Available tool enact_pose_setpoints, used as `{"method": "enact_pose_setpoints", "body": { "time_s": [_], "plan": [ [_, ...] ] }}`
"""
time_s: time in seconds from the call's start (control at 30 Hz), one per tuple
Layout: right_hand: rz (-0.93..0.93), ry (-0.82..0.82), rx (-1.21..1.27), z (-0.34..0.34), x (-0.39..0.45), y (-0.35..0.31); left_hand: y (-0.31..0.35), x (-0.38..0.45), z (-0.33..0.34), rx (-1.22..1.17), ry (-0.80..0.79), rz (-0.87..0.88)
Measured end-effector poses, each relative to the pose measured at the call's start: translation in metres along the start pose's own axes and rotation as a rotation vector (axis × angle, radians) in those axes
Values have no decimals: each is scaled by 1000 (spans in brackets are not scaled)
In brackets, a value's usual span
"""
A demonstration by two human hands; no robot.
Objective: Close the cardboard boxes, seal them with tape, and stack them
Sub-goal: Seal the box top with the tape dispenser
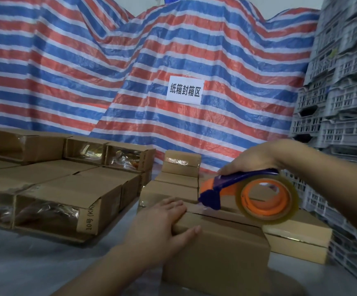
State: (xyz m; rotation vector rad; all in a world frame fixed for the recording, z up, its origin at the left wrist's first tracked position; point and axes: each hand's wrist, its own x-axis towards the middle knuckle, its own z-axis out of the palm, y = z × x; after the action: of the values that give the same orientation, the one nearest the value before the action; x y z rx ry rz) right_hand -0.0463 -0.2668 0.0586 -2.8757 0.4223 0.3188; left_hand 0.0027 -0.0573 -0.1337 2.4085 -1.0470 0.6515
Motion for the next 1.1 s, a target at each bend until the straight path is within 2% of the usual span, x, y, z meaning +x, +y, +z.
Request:
{"method": "enact_pose_setpoints", "body": {
  "time_s": [0.17,0.33,0.47,0.7,0.8,0.97,1.1],
  "plan": [
    [109,-2,-199,17,3,-1,3,1,-5,52,-31,18],
    [105,-18,-125,23,0,-3,28,14,-24,159,-67,1],
    [86,-24,-138,25,-1,-3,45,16,-15,99,-211,2],
    [32,107,-209,-1,-15,12,40,16,-9,171,-197,10],
    [63,26,-132,-5,-24,29,36,15,-5,186,-181,17],
    [112,-5,-340,13,-14,40,34,17,-3,199,-196,23],
    [127,-36,-254,16,-7,45,39,25,-5,262,-245,40]
  ]
}}
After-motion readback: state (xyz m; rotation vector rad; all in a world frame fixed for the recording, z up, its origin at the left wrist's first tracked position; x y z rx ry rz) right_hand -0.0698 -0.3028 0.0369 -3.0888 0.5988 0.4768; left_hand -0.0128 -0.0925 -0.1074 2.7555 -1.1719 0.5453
